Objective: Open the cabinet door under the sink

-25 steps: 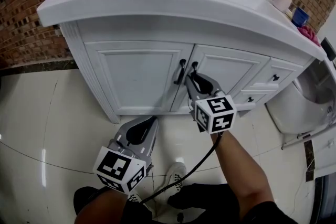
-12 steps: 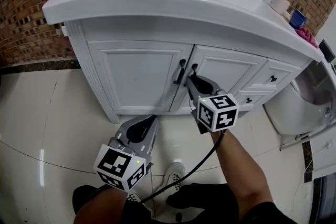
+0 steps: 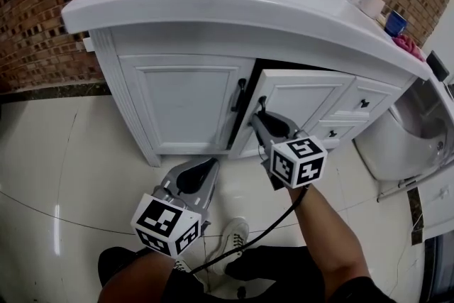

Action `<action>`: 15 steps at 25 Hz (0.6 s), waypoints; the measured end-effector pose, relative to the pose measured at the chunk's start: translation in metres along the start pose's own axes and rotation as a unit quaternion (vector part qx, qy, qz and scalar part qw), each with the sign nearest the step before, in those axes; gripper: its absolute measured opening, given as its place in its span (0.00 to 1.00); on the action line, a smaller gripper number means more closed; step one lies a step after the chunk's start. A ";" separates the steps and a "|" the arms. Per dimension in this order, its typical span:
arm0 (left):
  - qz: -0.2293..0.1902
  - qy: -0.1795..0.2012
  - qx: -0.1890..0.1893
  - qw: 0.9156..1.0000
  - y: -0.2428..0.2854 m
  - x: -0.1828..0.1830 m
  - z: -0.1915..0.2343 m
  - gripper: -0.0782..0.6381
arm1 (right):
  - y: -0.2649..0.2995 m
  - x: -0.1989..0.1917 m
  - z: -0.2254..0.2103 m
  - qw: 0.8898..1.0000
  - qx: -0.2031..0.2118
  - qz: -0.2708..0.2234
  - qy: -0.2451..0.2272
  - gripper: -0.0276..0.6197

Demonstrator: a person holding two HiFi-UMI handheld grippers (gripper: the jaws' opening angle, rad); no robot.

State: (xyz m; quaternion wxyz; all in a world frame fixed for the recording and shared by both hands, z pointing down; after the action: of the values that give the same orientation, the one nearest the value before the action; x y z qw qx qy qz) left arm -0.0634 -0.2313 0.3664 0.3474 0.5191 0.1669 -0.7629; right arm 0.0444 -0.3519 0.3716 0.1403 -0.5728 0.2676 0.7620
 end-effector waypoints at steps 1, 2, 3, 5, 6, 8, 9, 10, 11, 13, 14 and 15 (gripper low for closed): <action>0.004 -0.005 -0.005 1.000 -0.001 -0.003 -0.004 0.11 | -0.004 -0.001 0.001 1.000 0.002 -0.001 0.002 0.12; 0.007 -0.008 -0.009 1.000 -0.003 -0.006 -0.008 0.11 | -0.007 -0.001 0.003 1.000 0.005 -0.002 0.004 0.12; 0.009 -0.008 -0.011 1.000 -0.005 -0.008 -0.011 0.11 | -0.011 -0.002 0.004 1.000 0.007 -0.004 0.005 0.12; 0.010 -0.003 -0.013 1.000 -0.009 -0.009 -0.017 0.11 | -0.018 -0.004 0.006 1.000 0.010 -0.006 0.006 0.12; 0.010 0.000 -0.013 1.000 -0.010 -0.009 -0.019 0.11 | -0.022 -0.005 0.007 1.000 0.011 -0.007 0.006 0.12; 0.009 0.005 -0.013 1.000 -0.012 -0.010 -0.021 0.11 | -0.029 -0.006 0.009 1.000 0.013 -0.009 0.005 0.12; 0.010 0.007 -0.013 1.000 -0.012 -0.010 -0.022 0.11 | -0.033 -0.007 0.010 1.000 0.014 -0.009 0.005 0.12; 0.011 0.008 -0.012 1.000 -0.012 -0.011 -0.022 0.11 | -0.036 -0.007 0.011 1.000 0.015 -0.010 0.005 0.12; 0.011 0.010 -0.010 1.000 -0.013 -0.012 -0.022 0.11 | -0.039 -0.008 0.012 1.000 0.017 -0.012 0.004 0.12; 0.013 0.014 -0.008 1.000 -0.013 -0.014 -0.023 0.11 | -0.047 -0.009 0.014 1.000 0.021 -0.014 0.003 0.12; 0.014 0.016 -0.008 1.000 -0.014 -0.015 -0.025 0.11 | -0.051 -0.011 0.015 1.000 0.023 -0.015 0.002 0.12; 0.015 0.018 -0.009 1.000 -0.014 -0.016 -0.027 0.11 | -0.056 -0.012 0.016 1.000 0.024 -0.016 0.001 0.12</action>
State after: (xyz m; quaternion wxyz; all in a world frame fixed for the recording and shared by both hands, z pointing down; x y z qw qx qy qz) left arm -0.0515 -0.1996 0.3687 0.3601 0.5325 0.1721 -0.7465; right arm 0.0640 -0.2963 0.3720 0.1657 -0.5742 0.2770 0.7524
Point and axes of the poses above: the fingertips, and each gripper's own axes: y forward along the fingers, z to its left, x out of its top, the point moved 1 cm from there along -y, backward along the fingers, and after that the axes turned 12 degrees about -y, right-handed, at the moved point
